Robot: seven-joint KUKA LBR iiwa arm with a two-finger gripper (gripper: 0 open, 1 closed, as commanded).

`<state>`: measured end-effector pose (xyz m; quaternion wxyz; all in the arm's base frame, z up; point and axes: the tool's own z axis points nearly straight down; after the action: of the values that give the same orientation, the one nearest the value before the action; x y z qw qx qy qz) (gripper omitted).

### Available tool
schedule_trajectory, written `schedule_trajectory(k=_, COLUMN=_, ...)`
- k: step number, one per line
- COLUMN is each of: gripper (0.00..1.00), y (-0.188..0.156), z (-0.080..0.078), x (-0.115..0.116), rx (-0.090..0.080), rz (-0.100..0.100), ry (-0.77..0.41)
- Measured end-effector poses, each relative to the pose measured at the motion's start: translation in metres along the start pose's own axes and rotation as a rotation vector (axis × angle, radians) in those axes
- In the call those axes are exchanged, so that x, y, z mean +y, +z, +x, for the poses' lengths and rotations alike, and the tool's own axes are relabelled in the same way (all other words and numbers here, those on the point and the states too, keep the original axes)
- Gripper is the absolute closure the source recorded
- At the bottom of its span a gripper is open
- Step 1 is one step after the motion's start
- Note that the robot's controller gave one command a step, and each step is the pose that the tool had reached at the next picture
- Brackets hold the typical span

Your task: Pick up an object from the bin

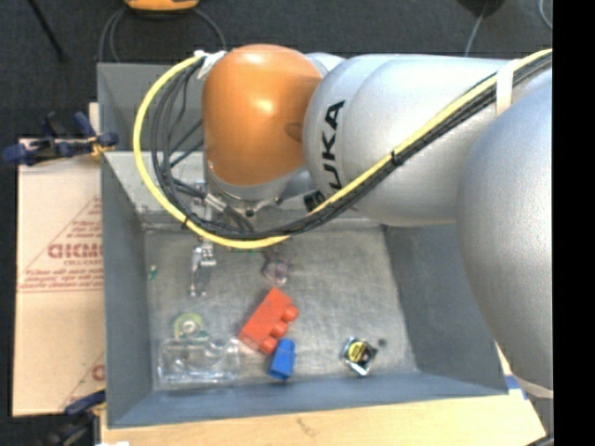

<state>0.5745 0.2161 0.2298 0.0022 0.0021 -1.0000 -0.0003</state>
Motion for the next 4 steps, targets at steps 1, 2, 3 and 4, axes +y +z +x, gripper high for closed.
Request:
schedule_trajectory(k=1, gripper=0.0, y=0.067, z=0.053, x=-0.04, rx=0.0, rz=0.003, ry=-0.251)
schedule_trajectory(k=2, gripper=0.0, y=0.122, z=0.05, x=-0.105, rx=-0.001, rz=0.004, ry=-0.356)
schedule_trajectory(k=3, gripper=0.0, y=0.156, z=0.039, x=-0.156, rx=-0.021, rz=-0.004, ry=-0.269)
schedule_trajectory(k=4, gripper=1.0, y=0.153, z=0.037, x=-0.155, rx=-0.026, rz=-0.003, ry=-0.269)
